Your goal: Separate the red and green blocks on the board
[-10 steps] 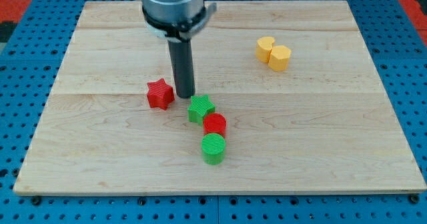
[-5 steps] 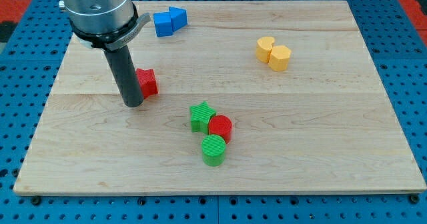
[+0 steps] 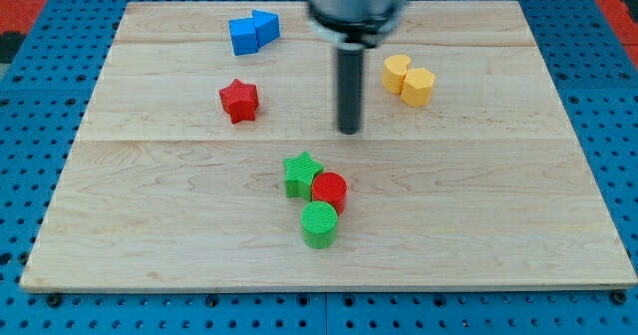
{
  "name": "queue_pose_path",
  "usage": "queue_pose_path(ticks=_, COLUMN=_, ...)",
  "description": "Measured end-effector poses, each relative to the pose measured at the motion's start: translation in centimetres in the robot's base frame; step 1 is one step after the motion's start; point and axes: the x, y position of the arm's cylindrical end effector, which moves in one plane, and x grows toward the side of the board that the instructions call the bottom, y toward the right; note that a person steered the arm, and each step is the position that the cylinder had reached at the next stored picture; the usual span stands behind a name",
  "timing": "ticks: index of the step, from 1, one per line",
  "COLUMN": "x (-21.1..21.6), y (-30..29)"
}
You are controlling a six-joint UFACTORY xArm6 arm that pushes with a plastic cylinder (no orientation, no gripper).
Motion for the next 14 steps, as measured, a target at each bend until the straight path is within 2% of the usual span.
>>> queue_pose_path(ticks=1, x=6.6, y=7.3)
queue_pose_path(ticks=2, x=10.3, y=2.4)
queue_pose_path(ticks=3, x=11.2, y=-1.9)
queue_pose_path(ticks=4, x=10.0, y=-5.8)
queue_pose_path(ticks=6, x=8.9, y=-17.6)
queue_pose_path(ticks=8, x=10.7, y=-20.6)
queue_pose_path(ticks=10, x=3.7, y=-21.9)
queue_pose_path(ticks=11, x=6.4, y=-21.2)
queue_pose_path(ticks=12, x=4.9, y=-24.2)
queue_pose_path(ticks=13, x=1.1, y=-23.9)
queue_pose_path(ticks=14, x=-1.1, y=-21.1)
